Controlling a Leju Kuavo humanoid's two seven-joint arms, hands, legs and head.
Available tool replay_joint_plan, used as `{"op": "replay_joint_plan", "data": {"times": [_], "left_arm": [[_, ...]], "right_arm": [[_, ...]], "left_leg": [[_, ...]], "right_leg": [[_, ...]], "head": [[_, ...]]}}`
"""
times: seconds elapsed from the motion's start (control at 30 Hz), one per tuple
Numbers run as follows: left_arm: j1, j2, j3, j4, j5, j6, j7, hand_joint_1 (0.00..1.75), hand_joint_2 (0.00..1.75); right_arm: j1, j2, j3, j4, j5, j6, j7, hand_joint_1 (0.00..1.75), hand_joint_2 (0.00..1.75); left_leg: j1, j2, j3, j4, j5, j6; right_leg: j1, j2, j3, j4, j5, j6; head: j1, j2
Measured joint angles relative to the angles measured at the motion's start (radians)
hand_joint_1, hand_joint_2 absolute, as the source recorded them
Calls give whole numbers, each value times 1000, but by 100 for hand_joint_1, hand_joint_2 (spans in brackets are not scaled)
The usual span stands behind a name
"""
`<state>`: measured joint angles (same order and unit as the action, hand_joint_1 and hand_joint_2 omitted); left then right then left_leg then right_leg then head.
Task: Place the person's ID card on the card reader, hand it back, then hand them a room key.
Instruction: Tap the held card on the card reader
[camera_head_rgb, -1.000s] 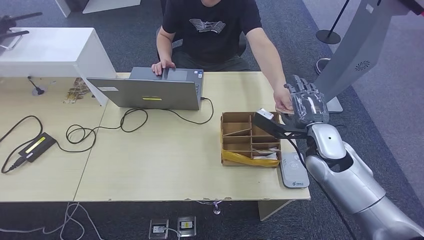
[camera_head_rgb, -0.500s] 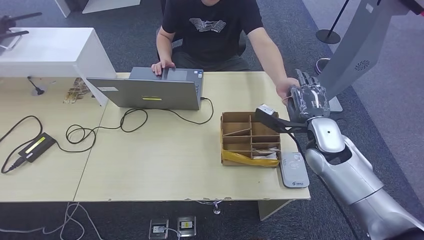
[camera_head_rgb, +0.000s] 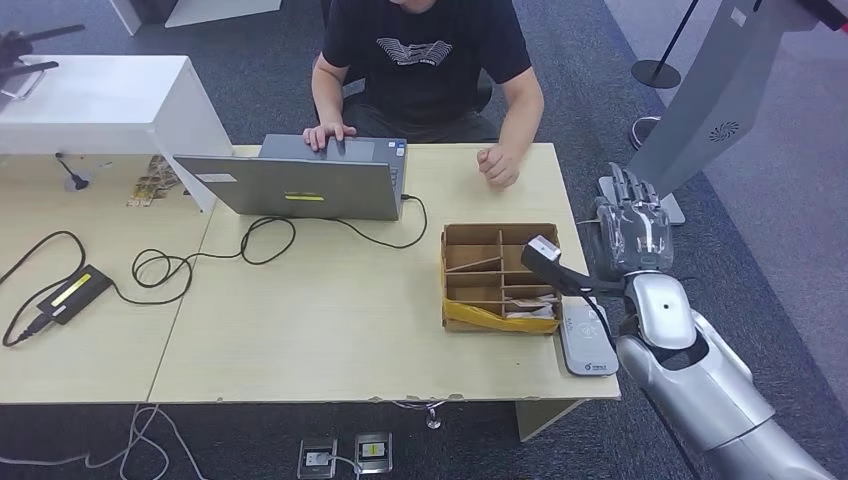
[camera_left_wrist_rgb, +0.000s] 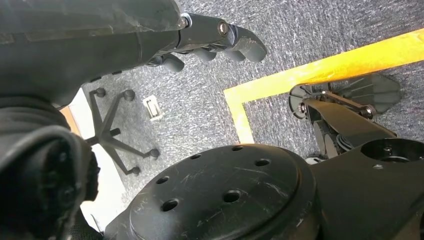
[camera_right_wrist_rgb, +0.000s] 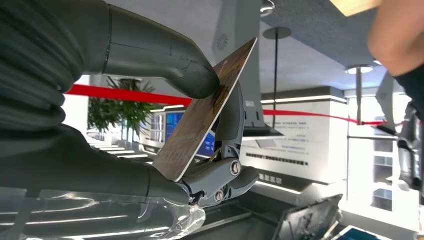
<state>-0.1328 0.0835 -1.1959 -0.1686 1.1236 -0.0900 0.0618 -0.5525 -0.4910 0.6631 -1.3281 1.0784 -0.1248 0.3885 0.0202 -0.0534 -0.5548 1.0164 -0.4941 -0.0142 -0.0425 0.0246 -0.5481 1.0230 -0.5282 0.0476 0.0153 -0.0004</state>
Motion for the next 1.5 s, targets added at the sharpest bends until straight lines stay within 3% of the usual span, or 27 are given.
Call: {"op": "replay_joint_plan", "data": {"times": [0.27,0.57,0.87,1.13,1.3,1.5], "left_arm": [[5,3,0,0,-2,0,0,0,0],[5,5,0,0,10,0,0,0,0],[5,5,0,0,10,0,0,0,0],[4,5,0,0,11,0,0,0,0],[4,7,0,0,10,0,0,0,0],[5,12,0,0,10,0,0,0,0]], "right_arm": [[160,-104,-78,-129,-57,0,47,175,175],[239,-165,-122,-180,-137,-23,28,175,175],[234,-154,-81,-132,-221,-71,-44,175,175],[231,-143,-58,-104,-240,-85,-59,175,175],[185,-113,36,53,-333,-150,-73,175,175],[159,-109,68,124,-390,-182,-52,175,175]], "left_leg": [[0,1,0,0,0,0],[0,2,0,0,0,0],[0,2,0,0,0,0],[0,1,0,0,0,0],[0,1,-1,0,0,0],[0,1,0,0,0,0]], "right_leg": [[0,1,0,0,0,0],[0,1,0,0,0,0],[0,1,1,0,0,0],[0,0,1,0,0,0],[0,0,0,0,0,0],[0,0,0,0,0,0]], "head": [[0,0],[0,0],[0,0],[0,0],[0,0],[0,0]]}}
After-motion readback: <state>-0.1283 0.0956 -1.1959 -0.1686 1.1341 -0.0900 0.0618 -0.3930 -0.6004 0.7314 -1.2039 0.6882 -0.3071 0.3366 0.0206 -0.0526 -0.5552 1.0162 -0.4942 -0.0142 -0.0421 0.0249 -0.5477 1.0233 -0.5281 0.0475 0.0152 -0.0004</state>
